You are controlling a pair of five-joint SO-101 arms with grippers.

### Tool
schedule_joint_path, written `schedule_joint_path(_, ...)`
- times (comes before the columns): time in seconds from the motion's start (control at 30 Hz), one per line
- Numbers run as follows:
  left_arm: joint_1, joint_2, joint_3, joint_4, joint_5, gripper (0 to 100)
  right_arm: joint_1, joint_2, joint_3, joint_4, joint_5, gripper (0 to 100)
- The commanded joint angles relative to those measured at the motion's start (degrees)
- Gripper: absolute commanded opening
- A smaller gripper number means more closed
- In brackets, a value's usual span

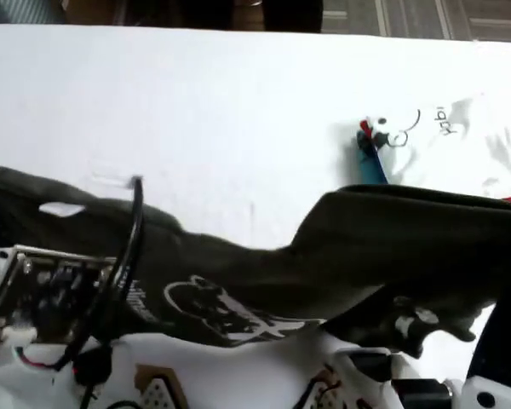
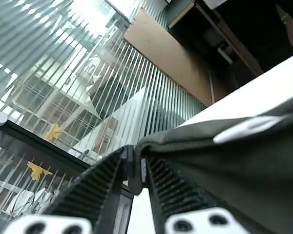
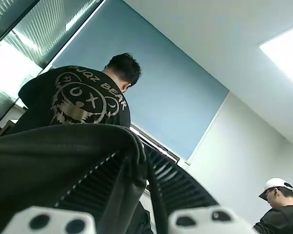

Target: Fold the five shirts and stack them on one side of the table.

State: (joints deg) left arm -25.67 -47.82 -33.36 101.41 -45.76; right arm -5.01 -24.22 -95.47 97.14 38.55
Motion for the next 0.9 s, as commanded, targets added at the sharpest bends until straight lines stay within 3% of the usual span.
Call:
schedule_joint_path(0.0,-1.8,-0.1,1.0,0.3,0.9,3,0.7,0.0,0.1,0.2,-0.1,1.9)
schedule_joint_path(0.87,-2.4,-6.4,1.7,0.5,2.0,3,0.7,-4.0,0.1,2.6,-0.1,1.9)
